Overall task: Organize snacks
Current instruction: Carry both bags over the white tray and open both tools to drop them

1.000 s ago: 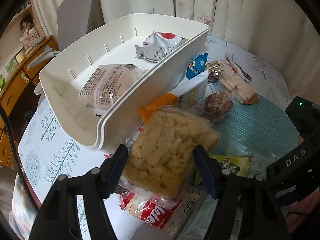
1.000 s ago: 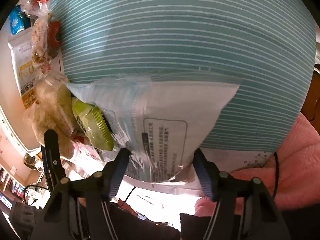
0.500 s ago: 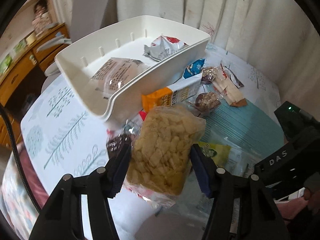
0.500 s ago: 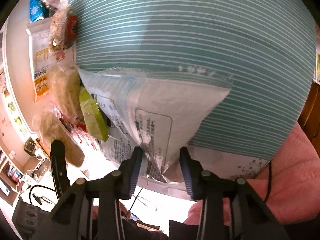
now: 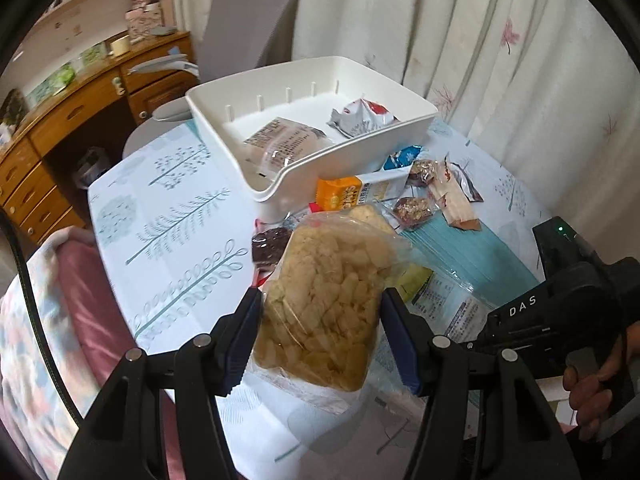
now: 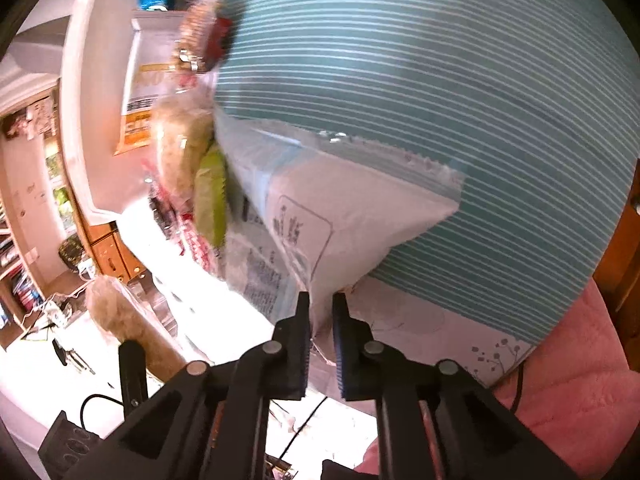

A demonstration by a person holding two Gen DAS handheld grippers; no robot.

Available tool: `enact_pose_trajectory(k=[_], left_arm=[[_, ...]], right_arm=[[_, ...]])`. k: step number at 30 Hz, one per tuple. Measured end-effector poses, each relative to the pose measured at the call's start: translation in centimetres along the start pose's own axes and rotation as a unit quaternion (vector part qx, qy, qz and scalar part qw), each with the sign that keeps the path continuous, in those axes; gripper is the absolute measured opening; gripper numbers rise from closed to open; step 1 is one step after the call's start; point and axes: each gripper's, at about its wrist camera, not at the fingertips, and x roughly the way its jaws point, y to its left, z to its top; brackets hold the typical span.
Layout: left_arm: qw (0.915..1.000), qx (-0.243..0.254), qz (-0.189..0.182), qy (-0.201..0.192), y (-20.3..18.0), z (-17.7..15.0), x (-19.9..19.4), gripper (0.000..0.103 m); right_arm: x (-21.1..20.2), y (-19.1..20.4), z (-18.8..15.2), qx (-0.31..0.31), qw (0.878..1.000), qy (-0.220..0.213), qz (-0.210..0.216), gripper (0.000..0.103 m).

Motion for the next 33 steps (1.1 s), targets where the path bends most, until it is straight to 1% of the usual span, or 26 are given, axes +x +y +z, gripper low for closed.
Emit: enact_pose_trajectory(k=[2,5,10,13,16,21,24,28,33], left_arm=[[0.9999,-0.01,-0.006,0.005,0.0,-0.3,-0.6,0.059],[0.9998,-0.018,0.002,0.008,-0.4,-0.7,-1.5,0.059],[0.9997,-0.025,0.003,0.007,-1.4,-1.2,-2.9,0.059],[0.9994,-0.035,-0.003,-0.002,-1.9,-1.1,-3.9,0.059],[0.999,-0.042,0.0,-0.011,-2.5,-0.6,-4.8,0.059],[0.9983,-0.054,-0.001,-0.022,-3.4,1.0,-5.8,0.059],[0.9976,-0.063,0.009,-0.026,-4.1,2.3,-6.0,0.059],[0.9945,-0.091,0.02,-0.048,-4.5,4.4,-6.4,0.059],[0.9897,-0.123,0.033,-0.064,-4.6,7.1,-6.3,0.059]], right_arm=[[0.1,0.2,0.1,-0.013,1.0,-0.008,0.002,0.006],[-0.7,0.0,-0.5,-0.027,0.999,-0.022,0.009,0.005],[-2.3,-0.3,-1.1,-0.041,0.998,-0.043,0.022,0.003],[-3.3,-0.6,-1.0,-0.046,0.997,-0.051,0.026,0.003],[-4.9,-0.7,-0.8,-0.055,0.996,-0.058,0.03,0.002],[-7.3,0.3,0.4,-0.073,0.994,-0.072,0.048,0.001],[-9.3,1.1,1.7,-0.084,0.992,-0.077,0.056,0.001],[-11.7,3.3,3.6,-0.113,0.988,-0.08,0.062,0.001],[-14.4,6.3,5.8,-0.146,0.984,-0.076,0.074,0.001]])
